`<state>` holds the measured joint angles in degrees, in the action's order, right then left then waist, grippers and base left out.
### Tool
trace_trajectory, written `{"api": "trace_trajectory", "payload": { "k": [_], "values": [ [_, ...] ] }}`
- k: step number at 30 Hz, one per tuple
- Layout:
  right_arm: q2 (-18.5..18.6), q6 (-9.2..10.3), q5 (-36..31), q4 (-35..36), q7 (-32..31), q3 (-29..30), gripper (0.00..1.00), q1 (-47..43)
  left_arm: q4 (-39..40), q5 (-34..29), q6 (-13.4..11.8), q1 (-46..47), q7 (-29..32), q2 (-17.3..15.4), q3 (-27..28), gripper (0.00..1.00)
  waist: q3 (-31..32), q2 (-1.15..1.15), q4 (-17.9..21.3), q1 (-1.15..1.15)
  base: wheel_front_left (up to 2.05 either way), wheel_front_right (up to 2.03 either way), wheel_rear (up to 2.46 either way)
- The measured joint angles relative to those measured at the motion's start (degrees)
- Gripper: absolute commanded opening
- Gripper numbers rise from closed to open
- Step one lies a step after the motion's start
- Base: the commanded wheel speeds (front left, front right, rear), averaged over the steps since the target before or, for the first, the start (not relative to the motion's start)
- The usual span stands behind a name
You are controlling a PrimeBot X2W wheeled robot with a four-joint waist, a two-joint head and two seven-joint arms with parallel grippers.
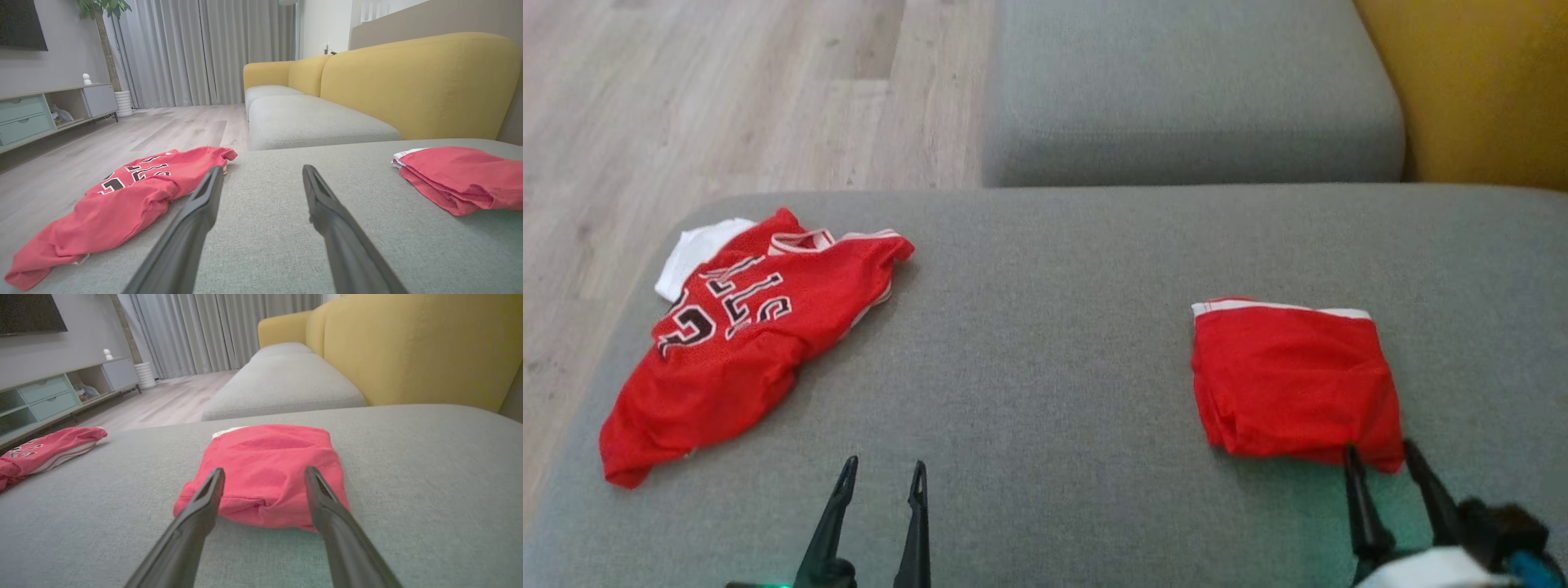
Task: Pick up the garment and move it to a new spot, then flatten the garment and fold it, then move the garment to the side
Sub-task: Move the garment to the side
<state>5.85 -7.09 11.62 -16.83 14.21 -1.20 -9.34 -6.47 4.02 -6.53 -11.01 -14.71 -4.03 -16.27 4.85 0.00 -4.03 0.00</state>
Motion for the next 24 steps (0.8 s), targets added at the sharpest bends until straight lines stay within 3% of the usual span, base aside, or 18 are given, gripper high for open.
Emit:
{"api": "trace_trajectory", "payload": {
  "k": [5, 16, 17, 18, 19, 20, 21, 24],
  "values": [
    [3.2, -0.01, 2.1, -9.3, -0.6, 1.0, 1.0, 9.1, 0.2, -1.1, 0.0, 0.6, 0.0, 0.2, -0.9, 1.0, -3.1, 0.0, 0.2, 0.0, 0.0, 0.0, 0.0],
    [9.3, 0.0, 4.4, -24.1, -12.7, 3.0, 1.0, 25.7, 2.5, -1.6, -0.6, 6.8, 0.0, 0.7, -3.0, 1.0, -11.1, 0.0, -0.5, 0.01, 0.0, 0.0, 0.0],
    [9.3, 0.0, 4.5, -25.2, -13.4, 2.3, 0.95, 26.5, 2.6, -1.6, -0.6, 7.2, 0.0, 0.7, -3.1, 1.0, -11.8, 0.0, -0.5, 0.01, 0.0, 0.0, 0.0],
    [9.3, 0.0, 4.6, -26.1, -14.1, 1.4, 0.43, 27.1, 2.8, -1.6, -0.6, 7.5, 0.0, 0.7, -3.3, 1.0, -12.4, 0.0, -0.6, 0.01, 0.0, 0.0, 0.0],
    [9.0, 0.0, 5.4, -26.7, -14.6, 0.3, 0.14, 27.8, 2.8, -1.6, -0.6, 7.8, 0.0, 0.7, -3.5, 1.0, -13.1, 0.0, -0.6, 0.01, 0.0, 0.0, 0.0],
    [8.8, -0.01, 6.5, -26.9, -14.9, -0.7, 0.14, 28.4, 2.8, -1.6, -0.9, 8.1, 0.0, 0.7, -3.6, 1.0, -13.7, 0.0, -0.5, 0.01, 0.0, 0.0, 0.0],
    [8.8, -0.01, 7.4, -27.0, -15.0, -1.6, 0.0, 29.1, 2.8, -1.6, -1.1, 8.4, 0.0, 0.7, -3.7, 1.0, -14.2, 0.0, -0.4, 0.01, 0.0, 0.0, 0.0],
    [9.3, -0.01, 9.3, -27.0, -15.0, -4.0, 0.0, 31.2, 3.0, -1.3, -1.4, 9.0, 0.0, 0.7, -3.8, 1.0, -15.3, 0.0, 0.4, 0.01, 0.0, 0.0, 0.0]
  ]
}}
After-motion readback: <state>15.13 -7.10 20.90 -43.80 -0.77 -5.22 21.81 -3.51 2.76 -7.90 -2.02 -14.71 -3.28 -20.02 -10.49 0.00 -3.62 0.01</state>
